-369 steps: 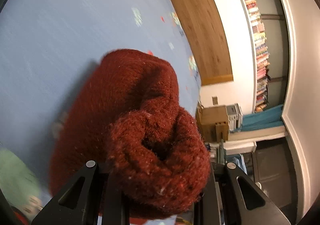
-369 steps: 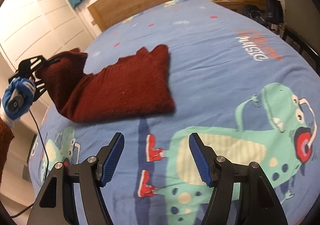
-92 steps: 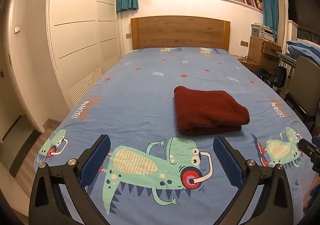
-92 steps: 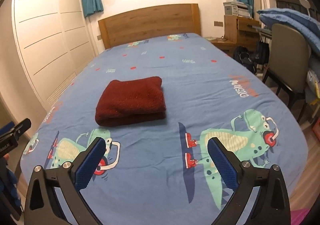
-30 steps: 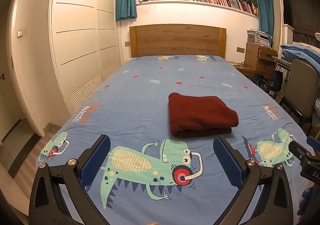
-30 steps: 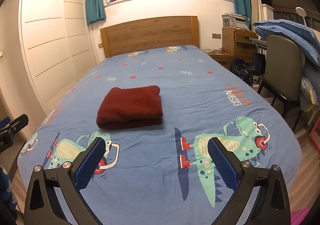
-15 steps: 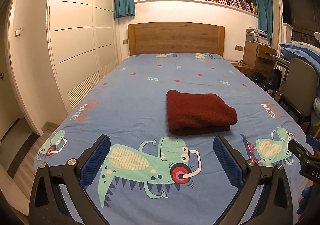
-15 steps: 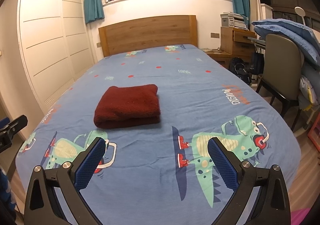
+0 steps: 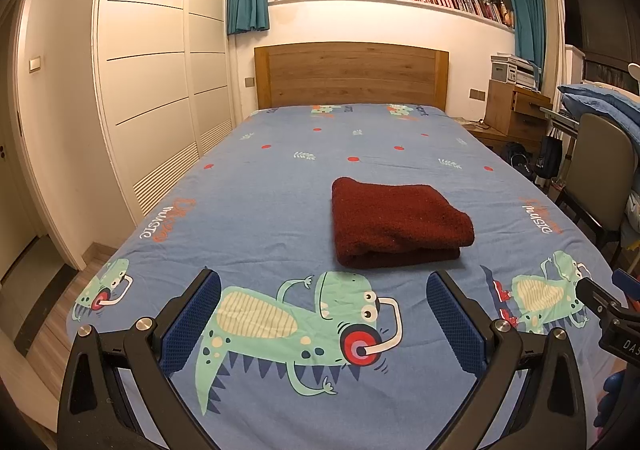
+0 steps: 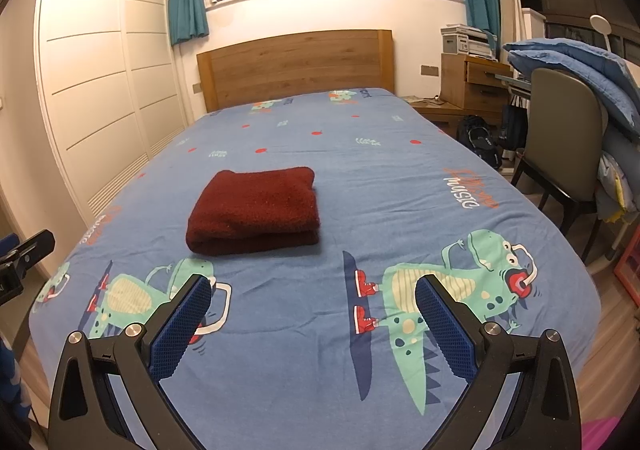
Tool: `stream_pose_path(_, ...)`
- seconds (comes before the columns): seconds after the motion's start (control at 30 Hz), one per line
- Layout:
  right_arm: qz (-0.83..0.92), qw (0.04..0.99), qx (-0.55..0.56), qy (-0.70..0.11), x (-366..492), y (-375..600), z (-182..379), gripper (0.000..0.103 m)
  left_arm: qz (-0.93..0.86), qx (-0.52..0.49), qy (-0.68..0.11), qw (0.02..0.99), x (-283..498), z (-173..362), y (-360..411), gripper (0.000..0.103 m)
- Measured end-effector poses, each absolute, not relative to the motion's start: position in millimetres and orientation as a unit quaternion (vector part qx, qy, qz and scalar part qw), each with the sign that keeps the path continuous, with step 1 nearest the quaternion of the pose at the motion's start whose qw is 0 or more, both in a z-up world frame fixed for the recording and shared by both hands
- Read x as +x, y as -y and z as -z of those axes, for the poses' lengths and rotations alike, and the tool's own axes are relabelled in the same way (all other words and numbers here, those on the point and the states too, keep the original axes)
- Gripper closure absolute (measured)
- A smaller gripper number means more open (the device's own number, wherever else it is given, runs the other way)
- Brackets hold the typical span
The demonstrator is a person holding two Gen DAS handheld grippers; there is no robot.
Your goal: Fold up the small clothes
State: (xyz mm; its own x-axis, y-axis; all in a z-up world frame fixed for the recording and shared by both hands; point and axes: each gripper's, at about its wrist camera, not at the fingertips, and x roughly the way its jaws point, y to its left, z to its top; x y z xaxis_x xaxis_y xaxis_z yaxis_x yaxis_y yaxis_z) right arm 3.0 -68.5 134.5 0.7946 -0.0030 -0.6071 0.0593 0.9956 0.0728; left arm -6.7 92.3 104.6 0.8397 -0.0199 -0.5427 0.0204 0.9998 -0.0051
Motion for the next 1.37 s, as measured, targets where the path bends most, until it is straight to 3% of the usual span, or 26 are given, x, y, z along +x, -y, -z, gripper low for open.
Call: stream_pose_path(1.37,0.036,0.946,0.051,-0.317,2,84,-135,0.001,0.01,0.003,-0.291,0.957,-11,-98,-89,0.001)
